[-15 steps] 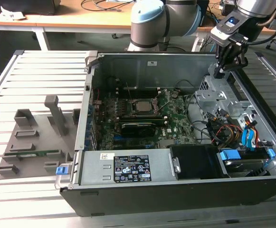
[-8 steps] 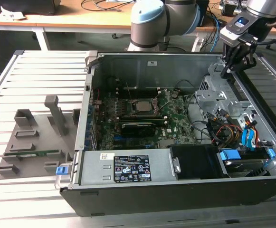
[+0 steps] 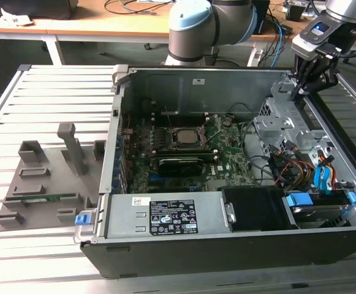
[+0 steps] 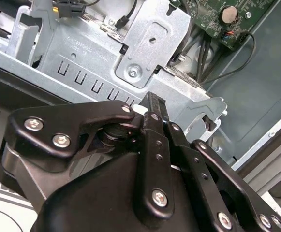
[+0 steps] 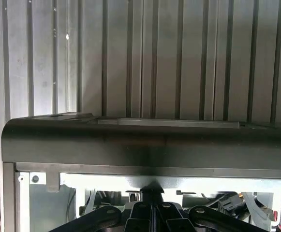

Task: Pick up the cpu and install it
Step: 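Close the cpu cover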

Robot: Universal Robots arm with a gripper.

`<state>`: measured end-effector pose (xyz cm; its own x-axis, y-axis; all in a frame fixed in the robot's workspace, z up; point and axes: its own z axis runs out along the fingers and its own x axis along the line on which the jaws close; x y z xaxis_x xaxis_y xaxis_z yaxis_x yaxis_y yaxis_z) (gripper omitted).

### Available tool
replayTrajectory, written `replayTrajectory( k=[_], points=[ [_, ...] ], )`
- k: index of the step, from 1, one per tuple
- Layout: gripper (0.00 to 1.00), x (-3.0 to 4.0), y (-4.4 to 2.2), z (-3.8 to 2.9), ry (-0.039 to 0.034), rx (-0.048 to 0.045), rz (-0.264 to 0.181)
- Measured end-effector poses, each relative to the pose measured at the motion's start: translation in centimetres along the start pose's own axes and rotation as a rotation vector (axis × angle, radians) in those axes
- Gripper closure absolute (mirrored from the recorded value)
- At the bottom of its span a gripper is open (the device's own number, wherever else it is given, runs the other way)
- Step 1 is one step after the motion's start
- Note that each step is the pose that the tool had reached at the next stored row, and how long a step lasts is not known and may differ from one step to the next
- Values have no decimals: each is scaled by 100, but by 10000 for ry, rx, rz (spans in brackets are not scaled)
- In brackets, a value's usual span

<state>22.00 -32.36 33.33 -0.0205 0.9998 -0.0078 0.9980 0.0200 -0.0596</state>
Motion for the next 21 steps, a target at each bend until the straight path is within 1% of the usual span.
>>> replayTrajectory(
  k=[1,3,4,5,6,7,8,10,11,12,14,15,17,18,19,21],
  points=[
    [89,2,8,0,-3,-2,-1],
    [89,2,4,2,-2,-6,1],
    [89,4,-21,5,4,-12,-4],
    [89,4,-80,8,-2,-6,-1],
    [89,6,-164,13,-2,-13,-2],
    [89,7,-221,16,-2,-19,0],
    [89,9,-329,22,-3,-30,0],
    [89,13,-508,47,-2,-39,-1],
    [89,15,-593,69,-3,-41,-1],
    [89,17,-681,108,-1,-43,0],
    [89,19,-765,154,-4,-42,0],
    [89,20,-808,203,0,-44,0],
    [89,21,-822,249,-3,-43,1],
    [89,21,-828,282,-3,-43,0],
    [89,22,-834,330,-2,-43,0],
    [89,23,-831,386,-2,-43,-2]
  ],
)
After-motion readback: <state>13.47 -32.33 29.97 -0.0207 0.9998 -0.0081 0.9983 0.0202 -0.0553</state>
